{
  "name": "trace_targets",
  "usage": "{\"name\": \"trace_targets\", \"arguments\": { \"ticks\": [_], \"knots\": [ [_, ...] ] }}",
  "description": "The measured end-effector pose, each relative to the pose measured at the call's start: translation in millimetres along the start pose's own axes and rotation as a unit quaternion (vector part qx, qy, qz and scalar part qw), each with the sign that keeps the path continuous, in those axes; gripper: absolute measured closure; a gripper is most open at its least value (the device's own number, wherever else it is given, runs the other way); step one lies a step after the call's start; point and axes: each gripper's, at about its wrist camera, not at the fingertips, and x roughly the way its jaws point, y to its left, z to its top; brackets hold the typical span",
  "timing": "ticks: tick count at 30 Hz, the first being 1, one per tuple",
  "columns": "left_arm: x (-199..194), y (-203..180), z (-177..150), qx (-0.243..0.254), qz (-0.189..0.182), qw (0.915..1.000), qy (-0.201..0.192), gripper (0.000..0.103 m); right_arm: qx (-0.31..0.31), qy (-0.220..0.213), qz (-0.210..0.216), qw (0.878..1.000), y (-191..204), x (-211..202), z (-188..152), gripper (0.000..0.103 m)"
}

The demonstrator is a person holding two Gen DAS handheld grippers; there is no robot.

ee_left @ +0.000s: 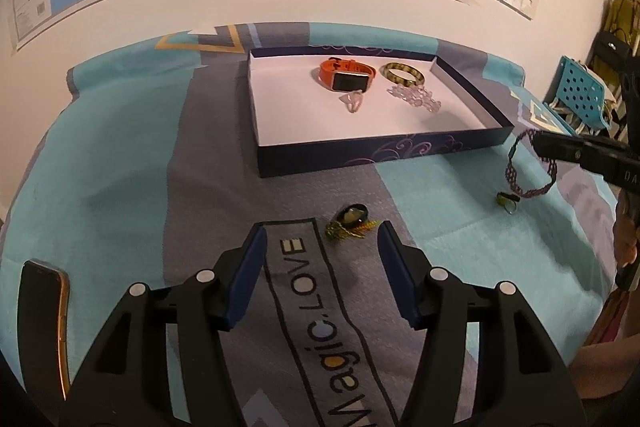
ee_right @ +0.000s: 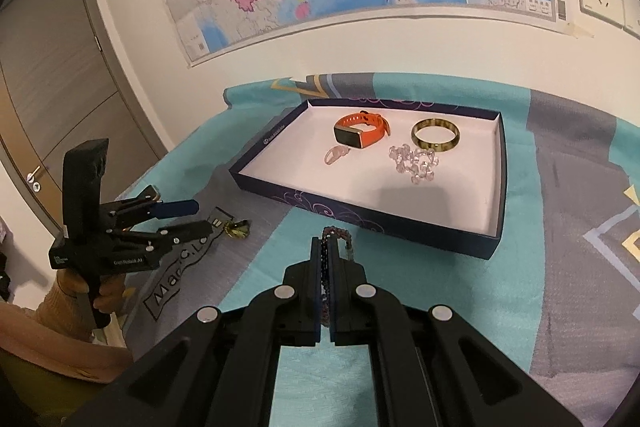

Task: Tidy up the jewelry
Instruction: 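Lower the open left gripper onto the yellow-green earrings while the right holds the purple bracelet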

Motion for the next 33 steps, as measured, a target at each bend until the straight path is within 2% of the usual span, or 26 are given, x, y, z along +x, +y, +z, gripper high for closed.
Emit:
{"name": "trace_targets", "arguments": {
  "ticks": [9,21,27,33],
  "knots": [
    [6.5,-14.0,-4.3,0.023,-0.005,0.9997,0.009,0.050,0.011,-0.006,0.011,1.000,-2.9,-4.4,-3.4,0.102],
    [13.8,-26.4,1.7,0.047,-0.010,0.9988,0.011,0.057,0.040,-0.009,-0.004,0.999,-20.7,-13.3,-9.5,0.102],
    [20.6,-23.8,4.8,0.046,-0.005,0.9987,0.018,0.057,0.046,-0.008,-0.005,0.999,-24.9,-13.4,-13.4,0.102],
    [31.5,-22.0,7.4,0.047,-0.010,0.9984,0.031,0.066,0.048,-0.007,0.000,0.999,-25.6,-11.1,-13.8,0.102]
  ]
}}
